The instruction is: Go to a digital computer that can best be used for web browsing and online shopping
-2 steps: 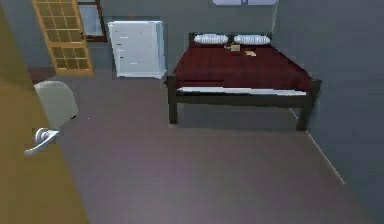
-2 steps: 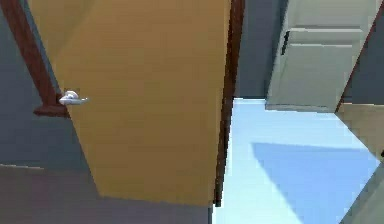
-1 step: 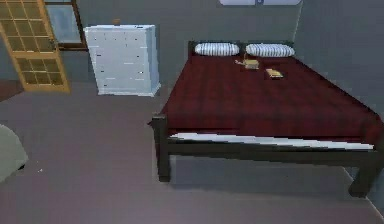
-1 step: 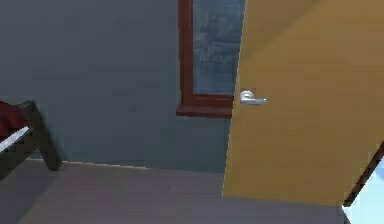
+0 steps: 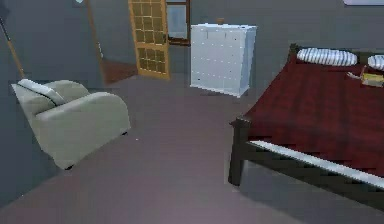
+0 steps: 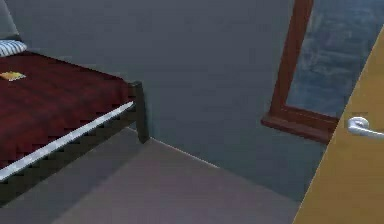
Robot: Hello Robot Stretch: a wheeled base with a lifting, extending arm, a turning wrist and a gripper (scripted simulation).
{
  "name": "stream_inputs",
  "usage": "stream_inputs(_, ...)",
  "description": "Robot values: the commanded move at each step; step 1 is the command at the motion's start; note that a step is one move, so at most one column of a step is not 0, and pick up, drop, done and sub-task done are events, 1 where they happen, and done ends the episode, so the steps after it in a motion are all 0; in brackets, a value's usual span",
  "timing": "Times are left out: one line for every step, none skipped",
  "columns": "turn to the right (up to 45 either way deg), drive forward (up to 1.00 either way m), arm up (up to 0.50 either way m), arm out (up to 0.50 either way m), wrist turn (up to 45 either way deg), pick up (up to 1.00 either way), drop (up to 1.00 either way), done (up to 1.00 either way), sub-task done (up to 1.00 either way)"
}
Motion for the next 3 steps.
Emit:
stream_inputs(0.0,0.60,0.00,0.00,0.0,0.00,0.00,0.00,0.00)
stream_inputs(-45.0,0.00,0.00,0.00,0.0,0.00,0.00,0.00,0.00)
stream_inputs(-3.0,0.00,0.00,0.00,0.0,0.00,0.00,0.00,0.00)
